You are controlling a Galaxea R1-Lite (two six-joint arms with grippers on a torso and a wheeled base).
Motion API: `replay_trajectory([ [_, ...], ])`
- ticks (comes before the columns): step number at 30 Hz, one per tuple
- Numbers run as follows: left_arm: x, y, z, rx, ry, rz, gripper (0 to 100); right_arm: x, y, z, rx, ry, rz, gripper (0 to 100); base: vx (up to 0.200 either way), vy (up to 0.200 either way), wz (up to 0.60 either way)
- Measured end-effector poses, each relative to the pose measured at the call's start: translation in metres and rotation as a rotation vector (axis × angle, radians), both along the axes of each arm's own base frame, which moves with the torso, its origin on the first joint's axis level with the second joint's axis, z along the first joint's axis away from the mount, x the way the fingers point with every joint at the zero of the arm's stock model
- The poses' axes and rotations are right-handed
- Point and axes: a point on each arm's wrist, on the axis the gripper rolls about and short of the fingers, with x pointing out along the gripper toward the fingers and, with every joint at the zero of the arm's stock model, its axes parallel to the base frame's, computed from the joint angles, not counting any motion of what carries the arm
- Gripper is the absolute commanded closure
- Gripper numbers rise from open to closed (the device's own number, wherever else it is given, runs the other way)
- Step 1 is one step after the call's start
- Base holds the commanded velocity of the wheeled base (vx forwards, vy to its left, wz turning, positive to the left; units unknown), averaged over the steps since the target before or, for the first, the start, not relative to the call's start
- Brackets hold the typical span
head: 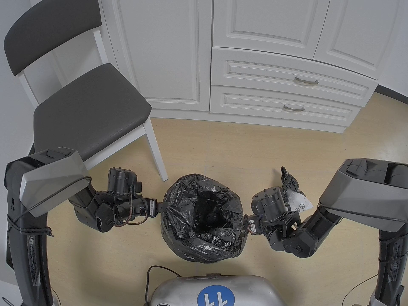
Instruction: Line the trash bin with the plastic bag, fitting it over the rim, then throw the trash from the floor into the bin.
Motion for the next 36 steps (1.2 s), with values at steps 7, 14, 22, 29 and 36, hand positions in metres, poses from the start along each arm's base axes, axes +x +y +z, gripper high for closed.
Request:
replay_trajectory([
  [7,0.006,0.005,-0.005,-0.001,0.006,0.015,0,-0.002,0.003,-0.004,-0.004,0.007,0.007,0,0.000,0.000,0.00],
  [14,0.013,0.007,-0.025,0.008,0.041,0.029,0,-0.002,0.006,-0.008,0.003,-0.004,0.015,0,0.000,0.000,0.00],
  [22,0.017,0.007,-0.033,-0.010,0.049,0.049,0,-0.002,0.008,-0.019,-0.007,0.007,0.021,0,0.000,0.000,0.00],
  [29,0.015,0.005,-0.028,-0.019,0.043,0.052,0,-0.002,0.009,-0.021,-0.010,0.012,0.021,0,0.000,0.000,0.00],
  [36,0.013,-0.002,-0.017,-0.044,0.021,0.053,0,-0.002,0.009,-0.021,-0.011,0.012,0.021,0,0.000,0.000,0.00],
])
